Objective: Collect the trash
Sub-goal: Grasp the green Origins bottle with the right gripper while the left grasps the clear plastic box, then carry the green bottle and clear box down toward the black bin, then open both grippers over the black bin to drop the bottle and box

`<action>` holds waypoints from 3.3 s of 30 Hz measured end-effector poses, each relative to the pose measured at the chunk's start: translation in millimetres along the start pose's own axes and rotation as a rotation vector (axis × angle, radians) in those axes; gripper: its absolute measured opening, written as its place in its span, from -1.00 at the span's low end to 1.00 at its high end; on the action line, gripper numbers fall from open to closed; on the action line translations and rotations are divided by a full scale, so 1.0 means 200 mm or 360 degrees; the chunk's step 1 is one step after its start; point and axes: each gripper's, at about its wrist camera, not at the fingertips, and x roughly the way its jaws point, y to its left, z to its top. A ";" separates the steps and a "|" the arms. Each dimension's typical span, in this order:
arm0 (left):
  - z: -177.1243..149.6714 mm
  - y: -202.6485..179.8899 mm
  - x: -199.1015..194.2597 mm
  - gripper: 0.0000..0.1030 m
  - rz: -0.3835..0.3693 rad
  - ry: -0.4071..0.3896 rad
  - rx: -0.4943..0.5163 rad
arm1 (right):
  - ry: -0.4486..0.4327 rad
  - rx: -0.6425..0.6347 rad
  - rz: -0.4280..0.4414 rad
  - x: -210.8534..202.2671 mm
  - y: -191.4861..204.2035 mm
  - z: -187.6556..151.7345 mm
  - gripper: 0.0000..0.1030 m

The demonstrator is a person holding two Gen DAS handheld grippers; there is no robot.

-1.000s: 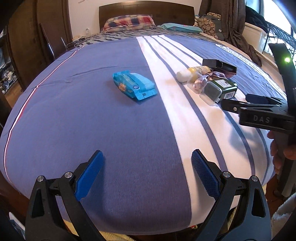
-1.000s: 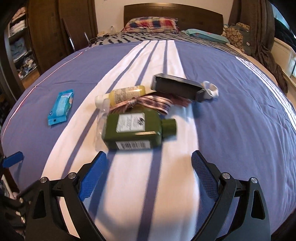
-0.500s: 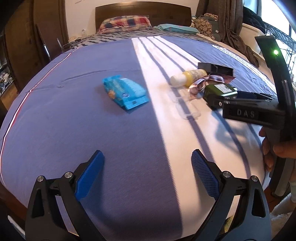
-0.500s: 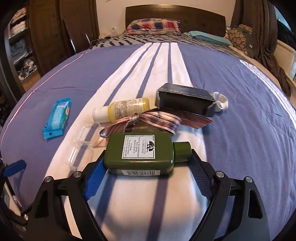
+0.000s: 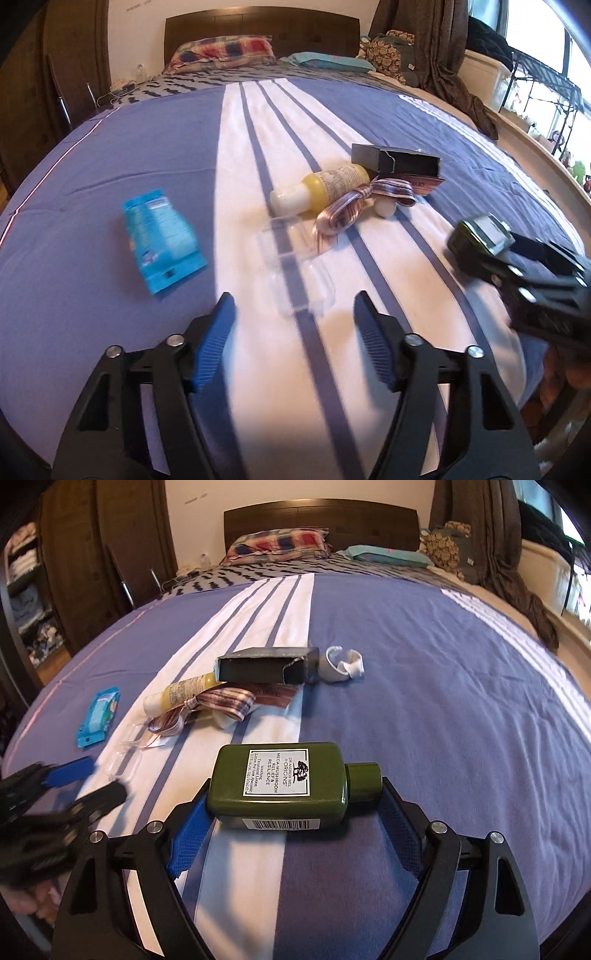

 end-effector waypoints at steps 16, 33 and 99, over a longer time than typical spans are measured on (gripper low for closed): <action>-0.06 -0.01 -0.08 -0.34 0.0040 0.0005 -0.0010 | -0.0044 -0.0045 0.0011 -0.18 0.04 -0.11 0.65; -0.43 -0.06 -0.48 -0.35 -0.0013 -0.0067 -0.0023 | -0.0104 -0.0077 0.0063 -0.53 0.16 -0.37 0.65; -1.44 -0.24 -0.06 -0.15 -0.0314 0.0809 -0.0064 | 0.0713 0.0071 0.0103 -0.10 0.16 -1.26 0.68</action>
